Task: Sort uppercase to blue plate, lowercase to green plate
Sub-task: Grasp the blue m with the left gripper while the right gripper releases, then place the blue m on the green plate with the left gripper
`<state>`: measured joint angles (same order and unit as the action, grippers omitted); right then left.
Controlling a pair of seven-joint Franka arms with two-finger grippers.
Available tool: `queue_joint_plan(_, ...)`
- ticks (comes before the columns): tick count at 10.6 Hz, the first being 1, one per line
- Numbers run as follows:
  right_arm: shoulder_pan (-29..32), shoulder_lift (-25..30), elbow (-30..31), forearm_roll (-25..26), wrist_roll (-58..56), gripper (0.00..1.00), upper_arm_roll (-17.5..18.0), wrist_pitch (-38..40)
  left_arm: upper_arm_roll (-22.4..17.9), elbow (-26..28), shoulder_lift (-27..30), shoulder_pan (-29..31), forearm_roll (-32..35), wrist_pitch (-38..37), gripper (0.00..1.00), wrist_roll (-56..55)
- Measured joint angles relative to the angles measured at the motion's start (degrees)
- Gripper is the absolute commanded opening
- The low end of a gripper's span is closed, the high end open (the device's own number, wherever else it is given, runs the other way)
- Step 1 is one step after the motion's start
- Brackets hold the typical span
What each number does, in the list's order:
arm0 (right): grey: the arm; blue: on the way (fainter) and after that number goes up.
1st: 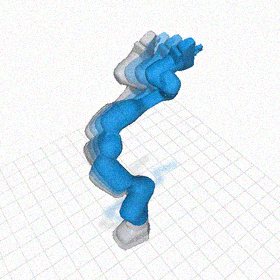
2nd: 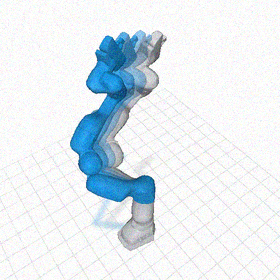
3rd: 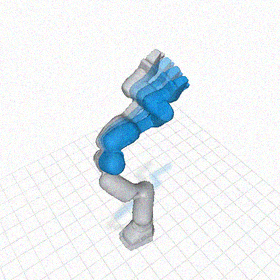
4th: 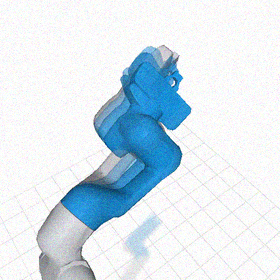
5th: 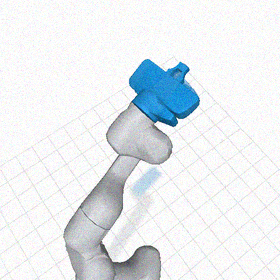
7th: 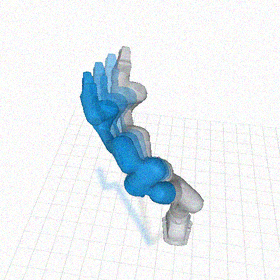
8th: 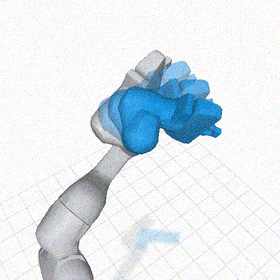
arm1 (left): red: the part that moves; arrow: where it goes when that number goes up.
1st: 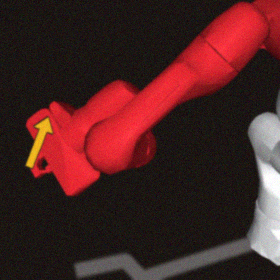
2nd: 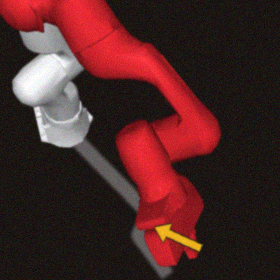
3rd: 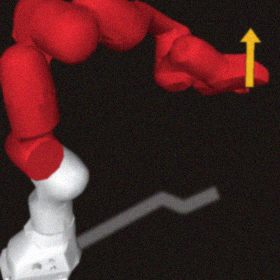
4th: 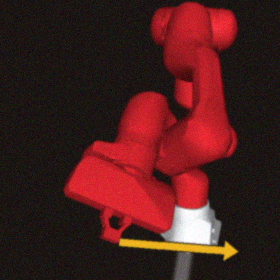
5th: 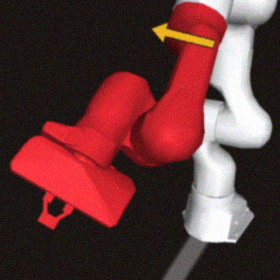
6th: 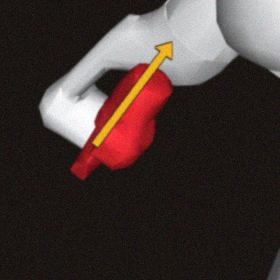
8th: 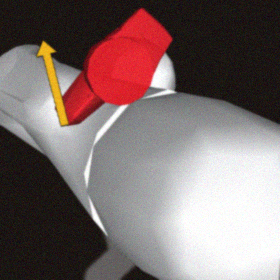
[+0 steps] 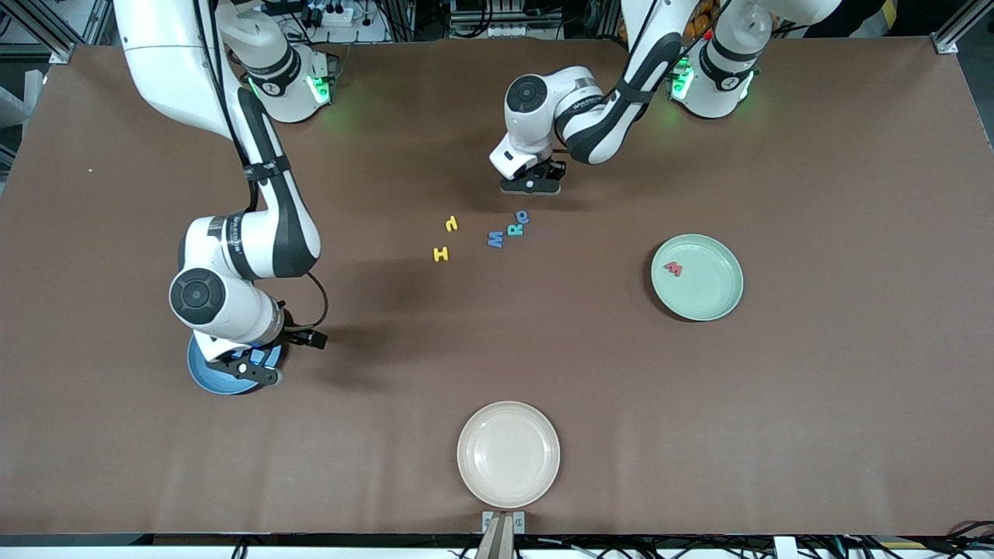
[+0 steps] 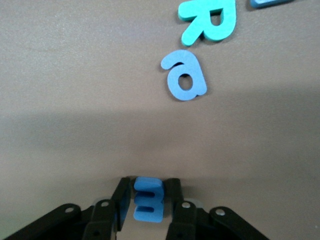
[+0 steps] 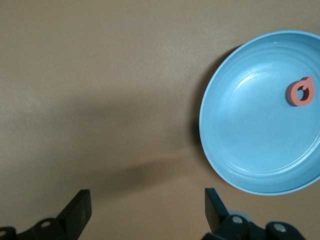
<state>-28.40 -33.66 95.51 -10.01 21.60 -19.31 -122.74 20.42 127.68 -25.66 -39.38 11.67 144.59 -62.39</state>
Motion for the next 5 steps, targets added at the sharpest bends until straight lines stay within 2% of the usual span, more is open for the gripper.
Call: queue_joint_plan(5,0.0,0.3,0.0,0.0,0.1,1.0,-0.1,0.0,0.1,0.0,0.0,0.0,0.0,0.0,0.17,-1.9)
